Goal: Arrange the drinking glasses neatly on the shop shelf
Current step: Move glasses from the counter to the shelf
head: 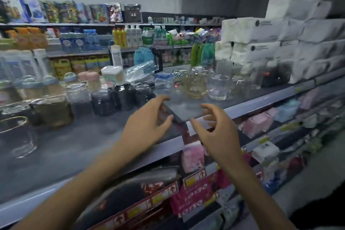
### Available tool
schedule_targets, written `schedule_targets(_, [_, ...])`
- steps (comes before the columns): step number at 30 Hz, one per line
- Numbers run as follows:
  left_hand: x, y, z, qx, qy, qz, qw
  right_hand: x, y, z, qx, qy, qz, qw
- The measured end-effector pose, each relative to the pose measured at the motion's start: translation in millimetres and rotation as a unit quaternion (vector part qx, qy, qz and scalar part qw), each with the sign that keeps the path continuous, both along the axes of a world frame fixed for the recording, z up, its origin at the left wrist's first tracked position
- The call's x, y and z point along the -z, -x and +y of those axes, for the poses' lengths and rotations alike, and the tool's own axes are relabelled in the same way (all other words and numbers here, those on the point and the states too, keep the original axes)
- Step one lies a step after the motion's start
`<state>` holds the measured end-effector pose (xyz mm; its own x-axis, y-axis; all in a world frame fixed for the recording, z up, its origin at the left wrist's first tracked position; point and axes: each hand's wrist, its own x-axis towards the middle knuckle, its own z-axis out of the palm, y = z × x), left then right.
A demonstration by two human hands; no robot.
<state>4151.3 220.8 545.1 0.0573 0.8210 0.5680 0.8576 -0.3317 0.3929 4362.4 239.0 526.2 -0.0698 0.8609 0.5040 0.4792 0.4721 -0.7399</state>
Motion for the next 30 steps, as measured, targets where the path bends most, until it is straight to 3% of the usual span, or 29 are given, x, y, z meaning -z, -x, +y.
schedule_targets(5, [-28, 5, 117, -0.099, 0.003, 0.178, 0.979, -30, 8, 97, 0.090, -0.072, -0.122, 0.986])
schedule_targets(9, [-36, 20, 193, -0.171, 0.003, 0.253, 0.952, -46, 26, 157, 0.120, -0.032, -0.228, 0.966])
schedule_targets(14, [-33, 29, 244, -0.220, 0.064, 0.327, 0.917, -41, 41, 190, 0.143, 0.028, -0.272, 0.951])
schedule_targets(23, [-42, 15, 246, -0.197, 0.116, 0.248, 0.941, -28, 50, 197, 0.153, 0.000, -0.233, 0.960])
schedule_targets(30, [-49, 1, 189, -0.205, -0.010, 0.238, 0.949, -19, 38, 186, 0.078, -0.024, -0.092, 0.992])
